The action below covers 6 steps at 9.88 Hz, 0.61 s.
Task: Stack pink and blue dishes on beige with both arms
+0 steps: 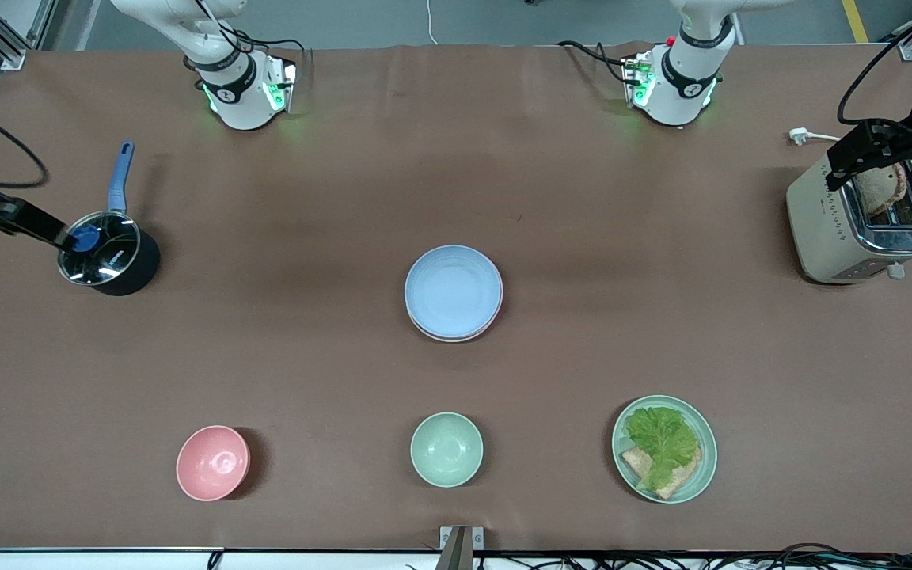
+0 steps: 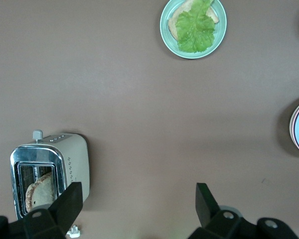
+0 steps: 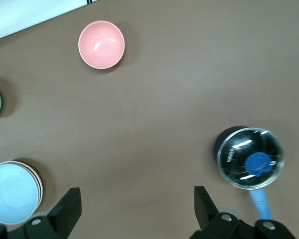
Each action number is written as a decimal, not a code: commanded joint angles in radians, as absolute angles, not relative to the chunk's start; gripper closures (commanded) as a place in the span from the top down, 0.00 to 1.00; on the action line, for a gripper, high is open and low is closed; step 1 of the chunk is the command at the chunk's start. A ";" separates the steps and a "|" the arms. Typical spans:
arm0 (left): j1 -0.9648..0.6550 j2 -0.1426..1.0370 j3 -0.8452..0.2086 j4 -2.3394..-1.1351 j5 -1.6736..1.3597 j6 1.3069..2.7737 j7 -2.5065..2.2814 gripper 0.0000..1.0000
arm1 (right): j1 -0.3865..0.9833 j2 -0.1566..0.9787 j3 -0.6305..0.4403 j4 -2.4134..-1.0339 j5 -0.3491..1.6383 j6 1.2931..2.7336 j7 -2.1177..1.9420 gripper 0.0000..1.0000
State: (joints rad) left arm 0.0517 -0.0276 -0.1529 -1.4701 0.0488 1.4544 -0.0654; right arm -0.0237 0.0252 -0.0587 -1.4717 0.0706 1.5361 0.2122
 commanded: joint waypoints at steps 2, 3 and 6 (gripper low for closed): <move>0.058 -0.035 -0.161 -1.483 0.034 1.416 -0.051 1.00 | -0.021 0.044 -0.063 -1.362 0.049 1.420 0.158 1.00; 0.061 -0.035 -0.157 -1.471 0.035 1.411 -0.049 1.00 | -0.018 0.044 -0.063 -1.365 0.040 1.419 0.147 1.00; 0.060 -0.023 -0.156 -1.447 0.038 1.410 -0.051 1.00 | -0.017 0.044 -0.061 -1.364 -0.012 1.416 0.054 1.00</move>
